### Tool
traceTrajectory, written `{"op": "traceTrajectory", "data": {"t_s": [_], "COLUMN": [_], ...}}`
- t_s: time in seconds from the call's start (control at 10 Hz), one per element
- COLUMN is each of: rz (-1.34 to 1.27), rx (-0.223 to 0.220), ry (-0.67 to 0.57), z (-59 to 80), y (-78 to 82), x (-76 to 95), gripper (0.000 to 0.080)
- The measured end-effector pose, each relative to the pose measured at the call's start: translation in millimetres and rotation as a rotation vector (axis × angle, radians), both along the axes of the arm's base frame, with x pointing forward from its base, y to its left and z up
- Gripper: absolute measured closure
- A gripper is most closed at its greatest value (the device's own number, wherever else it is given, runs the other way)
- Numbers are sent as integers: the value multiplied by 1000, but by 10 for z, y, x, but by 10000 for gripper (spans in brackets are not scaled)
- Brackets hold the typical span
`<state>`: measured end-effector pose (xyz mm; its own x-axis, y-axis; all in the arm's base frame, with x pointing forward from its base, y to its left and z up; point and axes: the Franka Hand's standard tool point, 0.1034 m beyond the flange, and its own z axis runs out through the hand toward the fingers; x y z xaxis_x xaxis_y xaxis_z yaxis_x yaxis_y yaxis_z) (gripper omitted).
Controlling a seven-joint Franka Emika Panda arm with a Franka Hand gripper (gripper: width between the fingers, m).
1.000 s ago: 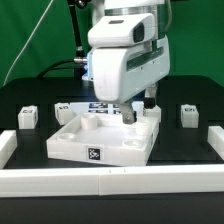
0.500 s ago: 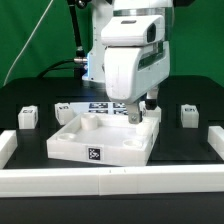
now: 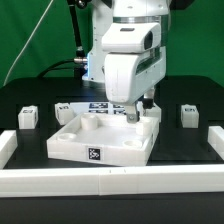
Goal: Assemble one leg
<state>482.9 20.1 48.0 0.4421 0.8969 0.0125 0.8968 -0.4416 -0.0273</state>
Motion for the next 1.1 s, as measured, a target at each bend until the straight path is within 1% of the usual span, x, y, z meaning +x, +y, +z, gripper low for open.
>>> {"op": "traceTrajectory", "data": {"t_s": [0.2, 0.5, 0.6, 0.8, 1.0, 1.1], "rz": [-15, -17, -8, 61, 72, 73], "rx": [-2, -2, -1, 7, 10, 13], "ry": [15, 15, 17, 9, -11, -19], "z": [-60, -63, -88, -235, -302, -341], "y": [-150, -142, -149, -187, -148, -134], "x": [-131, -124, -151, -403, -534, -566], "gripper": [150, 150, 150, 150, 150, 150]}}
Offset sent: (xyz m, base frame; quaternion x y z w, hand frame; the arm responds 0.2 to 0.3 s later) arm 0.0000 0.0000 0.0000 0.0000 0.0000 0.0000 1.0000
